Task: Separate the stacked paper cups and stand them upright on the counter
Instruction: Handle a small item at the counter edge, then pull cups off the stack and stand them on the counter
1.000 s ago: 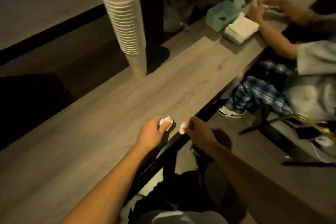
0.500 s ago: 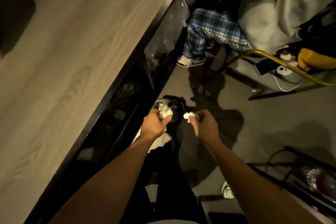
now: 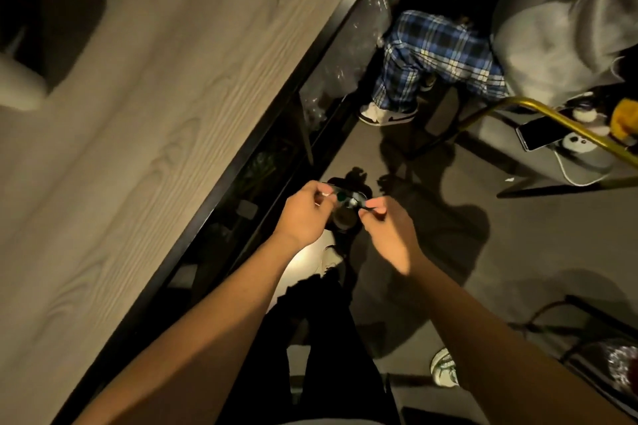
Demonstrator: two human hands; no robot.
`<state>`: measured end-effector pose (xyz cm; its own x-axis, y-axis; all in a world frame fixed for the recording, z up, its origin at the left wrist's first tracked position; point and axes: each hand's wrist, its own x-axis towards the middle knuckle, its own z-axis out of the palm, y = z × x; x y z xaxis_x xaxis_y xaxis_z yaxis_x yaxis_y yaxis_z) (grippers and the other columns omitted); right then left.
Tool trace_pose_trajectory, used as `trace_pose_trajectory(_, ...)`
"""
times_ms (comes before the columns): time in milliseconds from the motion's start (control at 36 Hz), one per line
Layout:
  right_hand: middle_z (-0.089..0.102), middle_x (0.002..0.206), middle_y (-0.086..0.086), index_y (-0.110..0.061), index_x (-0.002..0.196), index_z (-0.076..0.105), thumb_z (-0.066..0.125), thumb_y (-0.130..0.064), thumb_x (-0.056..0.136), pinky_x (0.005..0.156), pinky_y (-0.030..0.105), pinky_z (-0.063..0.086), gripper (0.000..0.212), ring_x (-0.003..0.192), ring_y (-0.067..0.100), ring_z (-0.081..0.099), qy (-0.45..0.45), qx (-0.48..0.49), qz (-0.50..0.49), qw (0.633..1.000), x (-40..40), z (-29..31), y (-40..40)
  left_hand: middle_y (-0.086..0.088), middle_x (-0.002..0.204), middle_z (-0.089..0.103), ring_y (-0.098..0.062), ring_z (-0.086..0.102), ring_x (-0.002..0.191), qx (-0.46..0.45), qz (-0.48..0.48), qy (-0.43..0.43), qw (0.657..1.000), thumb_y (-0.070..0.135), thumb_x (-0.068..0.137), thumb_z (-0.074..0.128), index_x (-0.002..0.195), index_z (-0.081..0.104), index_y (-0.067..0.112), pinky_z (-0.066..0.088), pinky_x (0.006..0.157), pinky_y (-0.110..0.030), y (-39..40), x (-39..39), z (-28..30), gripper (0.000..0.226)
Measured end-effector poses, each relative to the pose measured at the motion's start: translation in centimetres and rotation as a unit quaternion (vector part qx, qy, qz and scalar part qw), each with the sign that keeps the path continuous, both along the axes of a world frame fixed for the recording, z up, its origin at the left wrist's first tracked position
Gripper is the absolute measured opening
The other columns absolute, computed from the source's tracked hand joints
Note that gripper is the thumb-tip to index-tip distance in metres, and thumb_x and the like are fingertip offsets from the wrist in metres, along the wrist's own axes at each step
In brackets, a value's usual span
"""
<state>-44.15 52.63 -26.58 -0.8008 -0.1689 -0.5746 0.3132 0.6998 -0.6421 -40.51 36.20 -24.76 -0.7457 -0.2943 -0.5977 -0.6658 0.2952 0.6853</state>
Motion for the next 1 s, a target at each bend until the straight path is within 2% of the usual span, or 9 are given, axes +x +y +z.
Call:
trace_pose_trajectory(139,0.066,0.087,-0.002,-0.012,0.103,0.065,0.07,-0.017,0.092,0.067,0.021,0.042,0.013,0.077,0.01,0.061,0.022,-0.053,0.036,0.998,0.6,4.9,-3.0,-0.01,0.087,0.07,-0.024,0.067,0.08,0.023,0.003,0.098,0.995,0.019,0.096,0.055,0.103,0.065,0.027,0.054,0.08,-0.034,-3.3,1.8,5.4,0.015)
trace_pose_trajectory(250,0.069,0.089,-0.005,-0.023,0.101,0.066,0.071,-0.022,0.091,0.074,0.025,0.049,0.011,0.083,0.013,0.066,0.036,-0.093,0.074,0.992,0.9,9.2,-7.0,0.008,0.074,0.068,-0.013,0.064,0.074,0.048,0.075,0.165,0.982,0.034,0.089,0.053,0.089,0.066,0.042,0.053,0.078,-0.037,-7.0,4.0,10.0,0.015)
trace_pose_trajectory(333,0.067,0.083,-0.004,-0.018,0.098,0.066,0.071,-0.018,0.091,0.07,0.017,0.045,0.009,0.077,0.011,0.063,0.069,-0.131,0.117,0.982,2.4,14.1,-11.9,0.009,0.071,0.066,-0.01,0.061,0.071,0.041,0.125,0.21,0.969,0.023,0.095,0.054,0.092,0.066,0.034,0.051,0.075,-0.033,-11.4,7.3,14.5,0.018)
trace_pose_trajectory(472,0.066,0.07,-0.012,-0.024,0.079,0.061,0.061,-0.042,0.076,0.073,0.034,0.048,0.019,0.071,0.007,0.062,0.081,-0.179,0.166,0.966,4.8,19.2,-18.3,0.005,0.067,0.061,-0.003,0.053,0.06,-0.006,0.155,0.244,0.957,0.014,0.098,0.054,0.097,0.065,0.021,0.044,0.066,-0.025,-16.9,12.2,19.1,0.013)
trace_pose_trajectory(528,0.063,0.067,-0.011,-0.025,0.083,0.06,0.069,-0.024,0.086,0.07,0.03,0.047,0.009,0.061,0.003,0.058,0.095,-0.175,0.187,0.962,6.5,20.9,-20.8,0.004,0.067,0.06,-0.002,0.053,0.059,-0.026,0.17,0.253,0.952,0.013,0.098,0.053,0.097,0.065,0.021,0.045,0.065,-0.027,-19.1,14.3,21.0,0.014)
trace_pose_trajectory(611,0.058,0.068,-0.007,-0.021,0.088,0.06,0.066,0.001,0.091,0.064,0.019,0.044,0.023,0.061,0.006,0.055,0.081,-0.205,0.198,0.955,8.8,23.2,-24.8,0.0,0.07,0.06,-0.002,0.054,0.06,-0.047,0.188,0.278,0.941,0.014,0.098,0.052,0.099,0.066,0.018,0.047,0.064,-0.028,-22.5,17.5,23.7,0.014)
trace_pose_trajectory(806,0.065,0.09,-0.011,-0.03,0.102,0.061,0.068,-0.025,0.094,0.067,0.015,0.045,0.012,0.079,0.002,0.063,0.133,-0.222,0.254,0.932,11.6,29.5,-31.9,0.003,0.09,0.067,-0.004,0.063,0.077,-0.132,0.163,0.263,0.942,0.023,0.097,0.053,0.108,0.063,0.024,0.05,0.065,-0.015,-28.6,21.5,29.2,0.014)
trace_pose_trajectory(917,0.065,0.104,-0.007,-0.019,0.118,0.06,0.07,-0.021,0.092,0.072,0.014,0.047,0.028,0.093,0.006,0.064,0.168,-0.235,0.253,0.923,10.8,31.8,-34.7,0.009,0.094,0.067,-0.005,0.063,0.082,-0.185,0.182,0.262,0.93,0.028,0.094,0.058,0.115,0.06,0.028,0.048,0.072,-0.021,-30.9,20.9,31.4,0.021)
trace_pose_trajectory(1000,0.063,0.118,-0.001,-0.016,0.126,0.056,0.072,-0.018,0.091,0.08,0.018,0.05,0.039,0.098,0.01,0.065,0.179,-0.241,0.254,0.919,9.0,32.6,-36.9,0.01,0.118,0.061,-0.001,0.058,0.096,-0.204,0.2,0.279,0.917,0.031,0.09,0.065,0.131,0.053,0.021,0.044,0.079,-0.017,-32.1,18.8,33.2,0.043)
